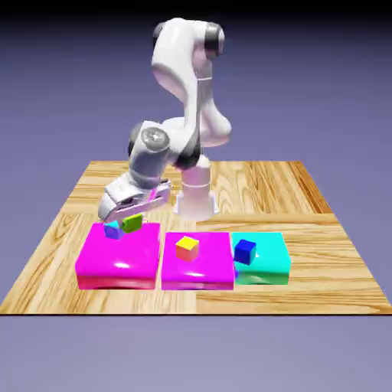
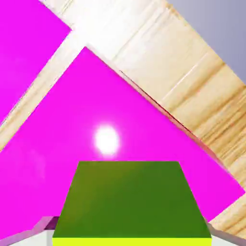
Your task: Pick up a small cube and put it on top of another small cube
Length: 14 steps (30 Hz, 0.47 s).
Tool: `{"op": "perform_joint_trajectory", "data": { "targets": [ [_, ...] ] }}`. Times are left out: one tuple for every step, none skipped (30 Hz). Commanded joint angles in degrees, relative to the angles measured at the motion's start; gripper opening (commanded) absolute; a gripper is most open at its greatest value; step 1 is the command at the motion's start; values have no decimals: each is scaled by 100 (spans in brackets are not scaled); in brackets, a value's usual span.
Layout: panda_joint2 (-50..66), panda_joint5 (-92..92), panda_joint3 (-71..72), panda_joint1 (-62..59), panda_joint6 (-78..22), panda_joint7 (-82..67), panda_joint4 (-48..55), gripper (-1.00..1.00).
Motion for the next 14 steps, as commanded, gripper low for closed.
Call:
{"op": "perform_joint_trajectory", "data": {
  "targets": [
    [-208, -45, -167, -71, -53, 18, -147, -100],
    [-416, -75, -333, -161, -110, 28, -294, -100],
    [-624, -105, -500, -251, -168, 38, -441, -100],
    [-687, -114, -550, -278, -185, 41, -486, -100],
    [-687, -114, -550, -278, -185, 41, -486, -100],
    [-525, -113, -594, -308, 64, 29, -575, -100],
    [-363, -112, -637, -338, 313, 17, -664, -100],
    [-201, -110, -680, -368, 562, 5, -753, -100],
    [-39, -109, -724, -398, 811, -6, -842, -100],
    [122, -108, -767, -428, 1059, -18, -931, -100],
    [149, -108, -774, -433, 1100, -20, -946, -100],
    [149, -108, -774, -433, 1101, -20, -946, 100],
    [149, -108, -774, -433, 1101, -20, -946, 100],
    [-13, -109, -731, -403, 852, -8, -857, 100]
  ]
}}
